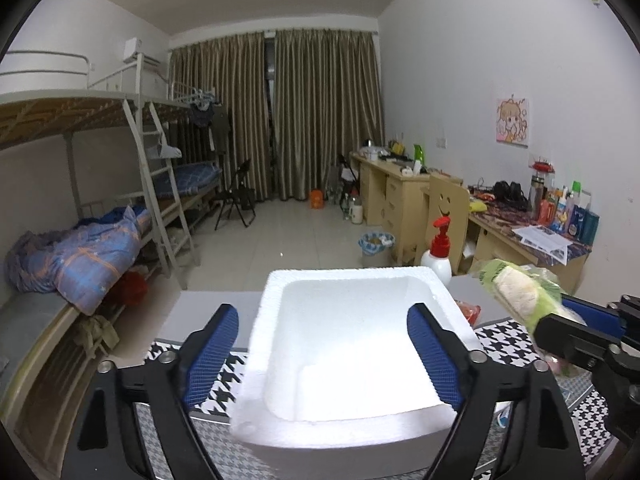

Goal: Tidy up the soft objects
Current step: 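Open the left gripper to drop the white tissue into the foam box, then lower the green snack bag into the foam box and open the right gripper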

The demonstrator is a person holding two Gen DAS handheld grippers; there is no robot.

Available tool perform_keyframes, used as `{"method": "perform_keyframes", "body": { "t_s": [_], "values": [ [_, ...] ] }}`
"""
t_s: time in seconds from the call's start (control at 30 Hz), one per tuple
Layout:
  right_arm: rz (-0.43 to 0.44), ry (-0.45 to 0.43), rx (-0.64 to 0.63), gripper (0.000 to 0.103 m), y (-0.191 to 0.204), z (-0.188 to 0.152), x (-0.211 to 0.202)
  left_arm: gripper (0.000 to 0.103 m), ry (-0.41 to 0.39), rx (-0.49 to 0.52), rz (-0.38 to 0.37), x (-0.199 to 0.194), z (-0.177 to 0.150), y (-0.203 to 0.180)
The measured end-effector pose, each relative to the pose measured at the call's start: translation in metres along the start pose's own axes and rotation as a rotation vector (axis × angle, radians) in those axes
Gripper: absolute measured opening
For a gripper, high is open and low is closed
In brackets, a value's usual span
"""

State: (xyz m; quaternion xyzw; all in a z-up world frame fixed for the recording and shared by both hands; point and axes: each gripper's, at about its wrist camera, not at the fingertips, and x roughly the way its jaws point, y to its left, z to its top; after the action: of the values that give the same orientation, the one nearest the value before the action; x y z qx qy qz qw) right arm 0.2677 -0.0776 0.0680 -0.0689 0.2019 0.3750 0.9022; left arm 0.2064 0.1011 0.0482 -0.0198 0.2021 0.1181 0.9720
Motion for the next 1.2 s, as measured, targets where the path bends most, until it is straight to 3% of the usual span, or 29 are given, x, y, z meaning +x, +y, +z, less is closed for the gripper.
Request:
{"method": "perform_keyframes", "body": {
  "t_s": [0.37,1.2],
  "values": [
    [0.036,0.018,-0.032,0.025,0.014,0.007,0.015,0.102,-0.047,0.016,0.005,-0.026,-0.003,0.016],
    [0.06,0.079,-0.046,0.025,0.039,0.017,0.049,0.102,-0.059,-0.076,0.117,-0.038,-0.023,0.057]
  ]
}}
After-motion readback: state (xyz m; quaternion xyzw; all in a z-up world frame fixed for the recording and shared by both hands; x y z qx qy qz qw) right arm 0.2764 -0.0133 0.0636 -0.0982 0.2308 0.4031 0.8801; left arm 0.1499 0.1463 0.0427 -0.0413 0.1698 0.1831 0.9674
